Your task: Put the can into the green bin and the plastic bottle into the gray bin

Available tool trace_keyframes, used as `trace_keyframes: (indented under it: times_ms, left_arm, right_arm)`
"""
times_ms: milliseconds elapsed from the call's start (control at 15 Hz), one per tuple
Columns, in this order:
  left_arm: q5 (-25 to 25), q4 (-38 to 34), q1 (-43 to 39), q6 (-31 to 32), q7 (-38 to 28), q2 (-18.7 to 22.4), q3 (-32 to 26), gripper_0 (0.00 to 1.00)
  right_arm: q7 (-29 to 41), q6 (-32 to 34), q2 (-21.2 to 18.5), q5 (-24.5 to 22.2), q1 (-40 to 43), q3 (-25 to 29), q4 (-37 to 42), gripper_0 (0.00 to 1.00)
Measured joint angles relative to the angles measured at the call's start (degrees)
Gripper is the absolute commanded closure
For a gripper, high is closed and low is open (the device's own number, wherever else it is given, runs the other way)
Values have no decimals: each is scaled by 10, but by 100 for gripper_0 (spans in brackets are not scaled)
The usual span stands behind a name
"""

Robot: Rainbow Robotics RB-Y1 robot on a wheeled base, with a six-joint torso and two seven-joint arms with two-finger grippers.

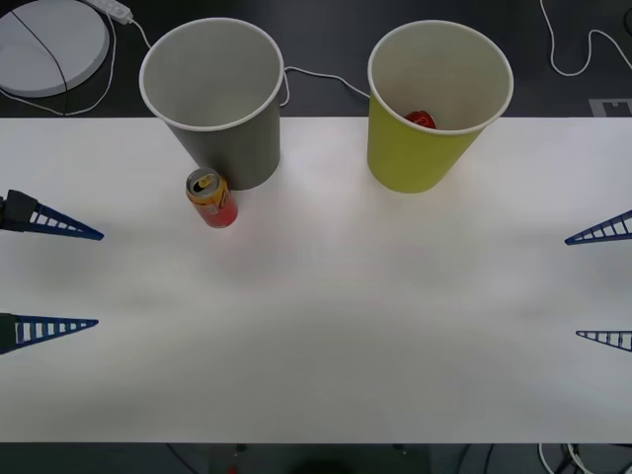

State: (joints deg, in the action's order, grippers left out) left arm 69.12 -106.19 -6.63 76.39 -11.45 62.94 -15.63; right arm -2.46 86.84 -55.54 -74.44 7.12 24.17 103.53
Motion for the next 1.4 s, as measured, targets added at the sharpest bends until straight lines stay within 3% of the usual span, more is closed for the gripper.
trace_keyframes:
  times_ms: [333, 533, 667, 1067, 1400]
  left_arm:
    - [-62, -34, -96, -145, -46, 0, 1, 0]
    - [-103, -87, -170, -269, -97, 0, 13, 0]
    - [-116, -120, -204, -384, -99, 0, 51, 0]
    - [-102, -156, -206, -643, -78, 2, 170, 0]
    - [-15, -183, -148, -923, -90, 15, 352, 0]
  right_arm:
    - [0, 0, 0, 0, 0, 0, 0, 0]
    - [0, 0, 0, 0, 0, 0, 0, 0]
    - [0, 0, 0, 0, 0, 0, 0, 0]
    - [0, 0, 0, 0, 0, 0, 0, 0]
    - [0, 0, 0, 0, 0, 0, 0, 0]
